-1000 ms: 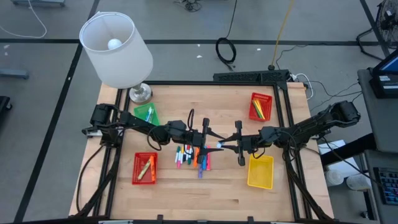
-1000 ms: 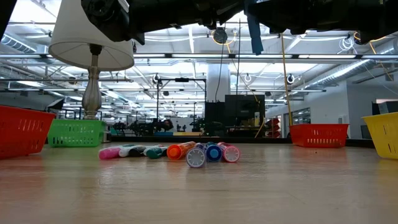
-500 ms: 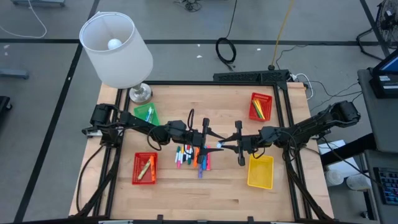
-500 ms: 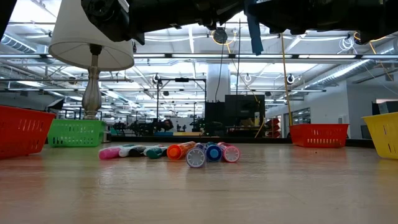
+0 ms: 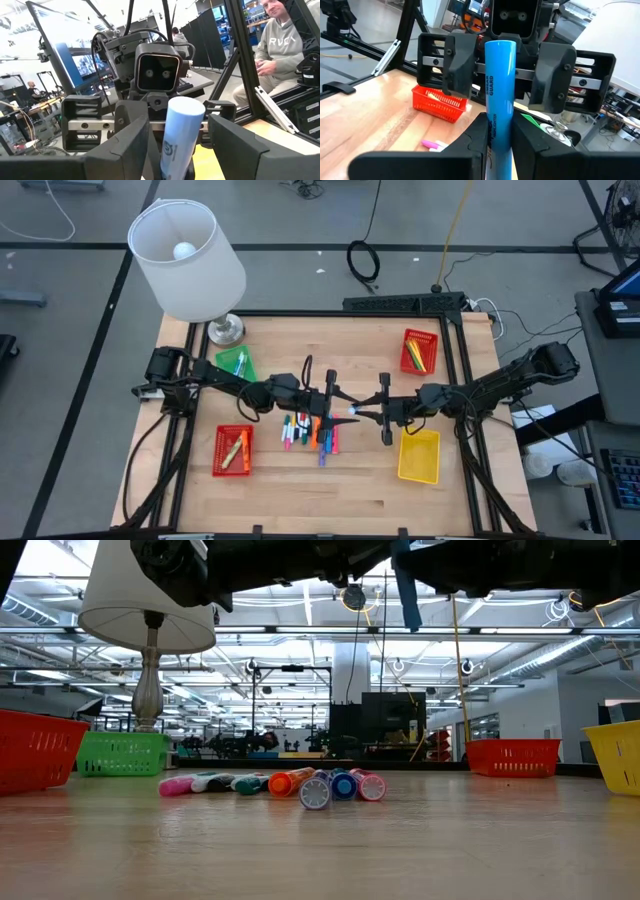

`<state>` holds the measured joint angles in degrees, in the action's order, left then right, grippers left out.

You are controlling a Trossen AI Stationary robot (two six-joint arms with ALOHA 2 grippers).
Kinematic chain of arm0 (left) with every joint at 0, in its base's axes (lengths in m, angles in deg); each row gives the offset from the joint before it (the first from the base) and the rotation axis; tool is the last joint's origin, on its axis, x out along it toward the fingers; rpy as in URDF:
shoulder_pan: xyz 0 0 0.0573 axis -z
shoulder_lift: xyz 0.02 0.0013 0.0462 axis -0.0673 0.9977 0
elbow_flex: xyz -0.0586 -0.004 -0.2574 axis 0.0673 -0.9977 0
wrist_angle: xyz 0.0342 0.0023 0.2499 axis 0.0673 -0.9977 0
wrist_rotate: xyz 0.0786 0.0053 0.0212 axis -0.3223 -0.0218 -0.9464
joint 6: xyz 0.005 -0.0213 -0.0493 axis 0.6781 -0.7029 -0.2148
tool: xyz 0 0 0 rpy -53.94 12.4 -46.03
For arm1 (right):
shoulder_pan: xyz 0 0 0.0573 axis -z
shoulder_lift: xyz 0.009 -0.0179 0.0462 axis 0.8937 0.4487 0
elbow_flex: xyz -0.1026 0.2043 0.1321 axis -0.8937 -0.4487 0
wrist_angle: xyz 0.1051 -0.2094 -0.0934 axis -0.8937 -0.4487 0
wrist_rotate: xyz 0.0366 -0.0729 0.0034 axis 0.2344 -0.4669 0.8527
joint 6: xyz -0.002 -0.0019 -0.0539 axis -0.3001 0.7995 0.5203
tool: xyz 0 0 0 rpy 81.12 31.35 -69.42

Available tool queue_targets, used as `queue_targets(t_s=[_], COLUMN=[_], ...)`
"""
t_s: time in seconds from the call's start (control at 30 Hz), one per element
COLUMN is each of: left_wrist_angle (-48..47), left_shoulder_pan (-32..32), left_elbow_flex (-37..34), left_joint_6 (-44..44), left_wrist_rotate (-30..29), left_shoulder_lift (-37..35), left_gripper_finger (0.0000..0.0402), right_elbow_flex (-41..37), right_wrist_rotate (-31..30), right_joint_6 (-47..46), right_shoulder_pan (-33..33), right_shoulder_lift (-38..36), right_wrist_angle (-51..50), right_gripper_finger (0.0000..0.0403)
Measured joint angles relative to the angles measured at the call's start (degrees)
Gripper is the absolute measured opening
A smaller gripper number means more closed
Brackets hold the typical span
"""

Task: Pick & Place Markers
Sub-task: Put the right blue highlighter pen into the bottom red basket

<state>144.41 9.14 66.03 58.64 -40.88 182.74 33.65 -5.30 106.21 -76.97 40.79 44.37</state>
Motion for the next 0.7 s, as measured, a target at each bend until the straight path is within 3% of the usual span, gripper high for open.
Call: queue_targets(t_s=[0.33,0.43,0.57,0.7], left_wrist_angle=[-0.1,-0.1,-0.2,-1.6], left_shoulder_pan=[0.0,0.0,0.0,-0.2], left_elbow_flex=[0.0,0.0,0.0,0.0], left_joint_6=[-0.6,1.1,2.7,4.5], left_wrist_rotate=[-0.5,-0.6,-0.4,0.7], left_shoulder_lift=[0.0,0.0,0.0,0.0], left_gripper_finger=[0.0203,0.0166,0.0071,0.0062], right_elbow_flex=[0.0,0.0,0.0,0.0], right_wrist_rotate=[0.0,0.0,0.0,-0.2], right_joint_6=[0.0,0.0,-0.7,-3.3], right_shoulder_pan=[0.0,0.0,0.0,0.0], right_shoulder_lift=[0.0,0.0,0.0,0.0], right_wrist_angle=[0.1,0.1,0.1,-1.0], right_gripper_finger=[0.0045,0.0045,0.0045,0.0059])
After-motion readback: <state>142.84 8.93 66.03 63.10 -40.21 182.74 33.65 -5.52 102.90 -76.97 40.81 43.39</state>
